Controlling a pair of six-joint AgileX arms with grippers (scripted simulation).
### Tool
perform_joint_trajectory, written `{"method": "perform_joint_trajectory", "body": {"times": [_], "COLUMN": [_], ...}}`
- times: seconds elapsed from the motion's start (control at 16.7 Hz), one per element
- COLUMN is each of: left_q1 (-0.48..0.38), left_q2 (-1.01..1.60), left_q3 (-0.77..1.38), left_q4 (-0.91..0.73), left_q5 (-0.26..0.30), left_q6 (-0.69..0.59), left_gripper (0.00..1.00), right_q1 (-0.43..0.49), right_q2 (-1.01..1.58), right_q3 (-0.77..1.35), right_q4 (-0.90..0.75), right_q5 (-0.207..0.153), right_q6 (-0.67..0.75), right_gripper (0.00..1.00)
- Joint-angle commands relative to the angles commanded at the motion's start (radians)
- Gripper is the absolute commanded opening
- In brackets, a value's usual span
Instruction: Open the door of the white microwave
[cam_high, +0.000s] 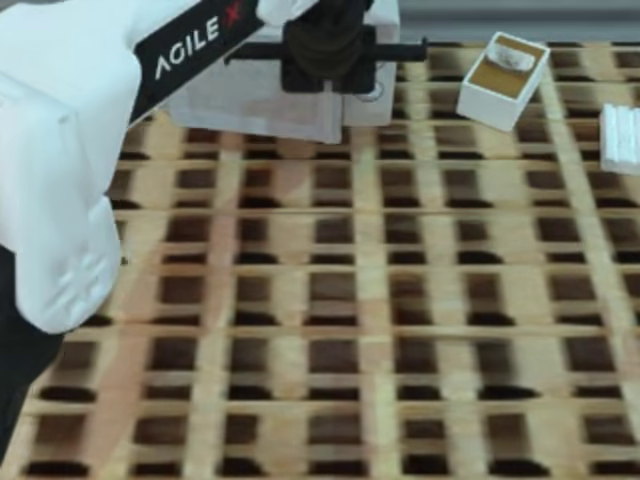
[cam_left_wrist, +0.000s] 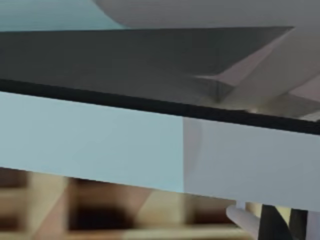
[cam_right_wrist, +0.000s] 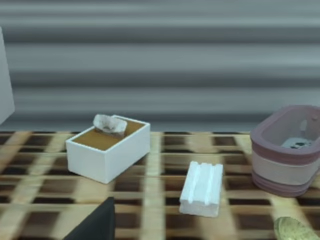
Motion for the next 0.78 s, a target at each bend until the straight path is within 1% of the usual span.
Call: {"method": "perform_joint_trajectory", "body": {"times": [0.24, 0.78], "left_q1": [0.004, 0.004], "left_q2": [-0.065, -0.067], "left_q3": [-0.106, -0.108], "left_q4": [0.062, 0.063], "left_q5": [0.020, 0.021], "left_q6": [0.041, 0.042], "left_gripper": [0.00, 0.00], "right_q1": [0.000, 0.000], "right_q2": [0.000, 0.000], "right_q3": [0.000, 0.000], "right_q4": [0.000, 0.000], "right_q5": [0.000, 0.000], "right_q6": [0.000, 0.000], "right_gripper": [1.00, 1.00]}}
